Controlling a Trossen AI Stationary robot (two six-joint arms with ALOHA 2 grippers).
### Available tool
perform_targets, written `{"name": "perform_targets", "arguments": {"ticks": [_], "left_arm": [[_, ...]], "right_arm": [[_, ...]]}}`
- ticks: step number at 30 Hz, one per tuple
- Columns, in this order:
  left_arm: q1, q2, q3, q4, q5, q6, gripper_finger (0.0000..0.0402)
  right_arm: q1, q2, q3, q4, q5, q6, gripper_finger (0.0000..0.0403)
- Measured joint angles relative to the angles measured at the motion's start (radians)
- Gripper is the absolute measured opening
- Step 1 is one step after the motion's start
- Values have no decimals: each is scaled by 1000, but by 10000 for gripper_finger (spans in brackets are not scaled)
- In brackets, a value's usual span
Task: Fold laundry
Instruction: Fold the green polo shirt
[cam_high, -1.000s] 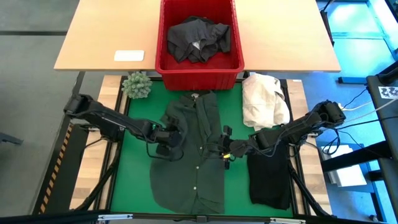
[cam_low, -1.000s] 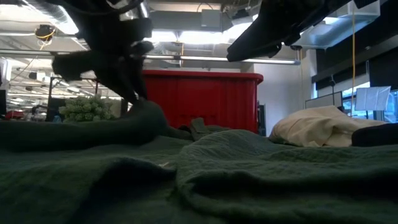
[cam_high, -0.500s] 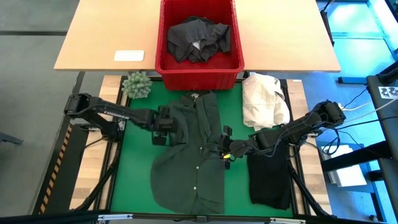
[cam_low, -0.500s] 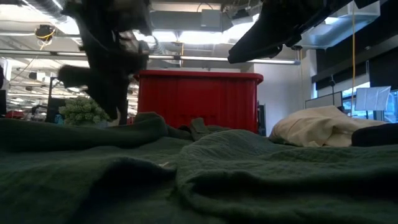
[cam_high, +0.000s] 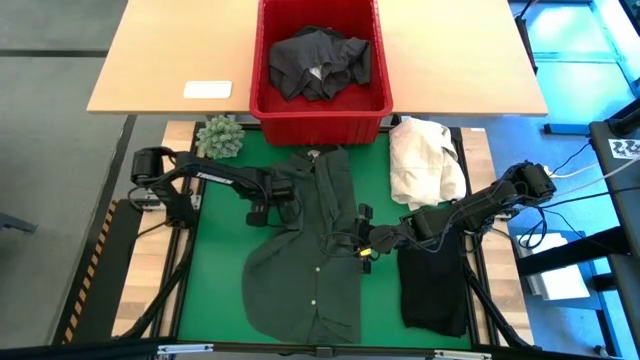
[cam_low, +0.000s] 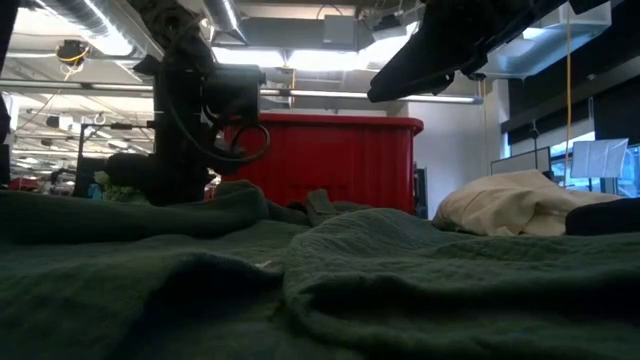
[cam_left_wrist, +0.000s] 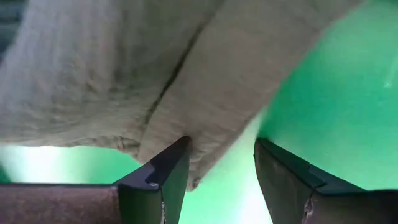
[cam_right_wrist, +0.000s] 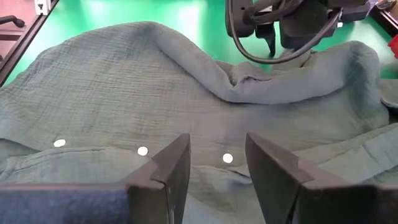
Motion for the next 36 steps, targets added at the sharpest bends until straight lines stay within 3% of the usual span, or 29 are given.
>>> {"name": "perform_targets", "arguments": {"ticks": [9, 17, 26, 36], "left_arm": [[-3, 20, 1, 44, -54, 79, 148], [-37, 24, -2, 59, -144, 122, 12], [-125, -32, 19, -2, -263, 124, 3], [-199, -73, 179, -44, -416, 202, 1]], "right_arm": [[0, 0, 0, 2, 0, 1, 156], [0, 0, 0, 2, 0, 4, 156], [0, 0, 0, 2, 1, 3, 156], [0, 0, 0, 2, 11, -5, 156]]}}
